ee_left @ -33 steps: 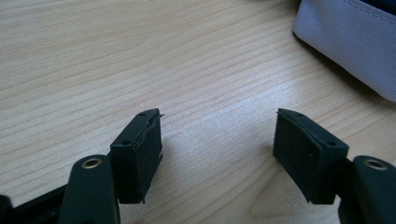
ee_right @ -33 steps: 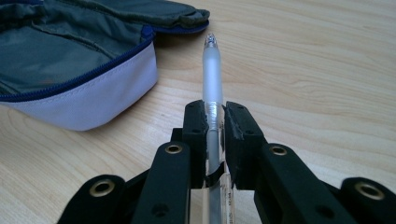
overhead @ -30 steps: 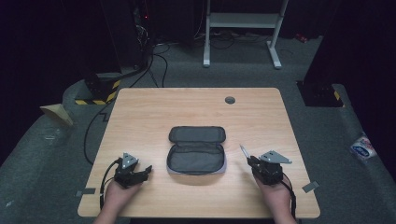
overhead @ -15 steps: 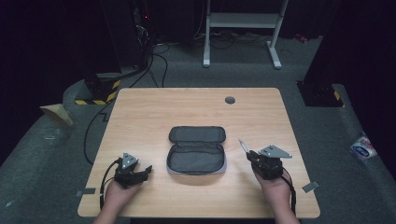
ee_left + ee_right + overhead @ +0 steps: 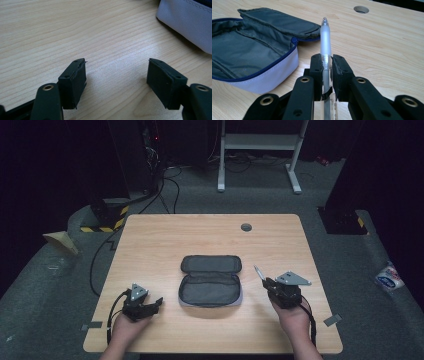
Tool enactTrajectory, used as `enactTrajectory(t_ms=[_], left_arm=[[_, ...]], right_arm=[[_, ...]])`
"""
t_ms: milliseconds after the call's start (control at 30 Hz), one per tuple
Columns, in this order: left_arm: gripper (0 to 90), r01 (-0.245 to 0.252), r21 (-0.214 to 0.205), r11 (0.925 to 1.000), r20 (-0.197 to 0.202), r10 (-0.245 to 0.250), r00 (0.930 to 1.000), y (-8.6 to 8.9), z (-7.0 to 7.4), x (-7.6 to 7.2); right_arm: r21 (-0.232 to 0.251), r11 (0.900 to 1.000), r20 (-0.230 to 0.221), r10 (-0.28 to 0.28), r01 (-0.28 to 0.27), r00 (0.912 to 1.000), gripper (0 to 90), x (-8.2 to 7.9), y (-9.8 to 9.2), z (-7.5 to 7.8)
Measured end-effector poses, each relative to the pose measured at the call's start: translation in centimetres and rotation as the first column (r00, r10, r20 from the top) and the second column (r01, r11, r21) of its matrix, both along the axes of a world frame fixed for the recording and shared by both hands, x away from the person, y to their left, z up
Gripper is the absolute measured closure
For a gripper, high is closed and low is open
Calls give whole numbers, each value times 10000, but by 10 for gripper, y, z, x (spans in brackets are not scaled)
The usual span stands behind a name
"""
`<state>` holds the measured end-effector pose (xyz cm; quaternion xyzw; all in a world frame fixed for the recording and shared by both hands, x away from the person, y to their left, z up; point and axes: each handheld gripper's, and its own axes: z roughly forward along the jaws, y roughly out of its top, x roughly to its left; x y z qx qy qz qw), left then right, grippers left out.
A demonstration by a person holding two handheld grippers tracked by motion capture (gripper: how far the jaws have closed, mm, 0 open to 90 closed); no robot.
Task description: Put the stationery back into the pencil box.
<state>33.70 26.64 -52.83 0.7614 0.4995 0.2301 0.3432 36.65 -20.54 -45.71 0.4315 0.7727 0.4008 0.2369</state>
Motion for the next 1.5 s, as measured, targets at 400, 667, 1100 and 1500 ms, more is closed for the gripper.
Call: enactTrajectory(t_ms=[400,667,1100,1500], left_arm=[[315,13,0,10000,-3,-13,10000,0,0,0],[313,36,13,10000,-1,-36,10000,0,0,0],[311,46,-19,10000,-18,-46,10000,0,0,0],[309,91,30,10000,-9,-91,10000,0,0,0]], right_arm=[[-62,9999,168,116,-115,9998,785,7,7,9],[-130,9994,198,312,-310,9993,785,12,15,15],[-389,9956,271,860,-849,9959,785,19,36,19],[-474,9866,267,1572,-1558,9872,785,22,67,21]])
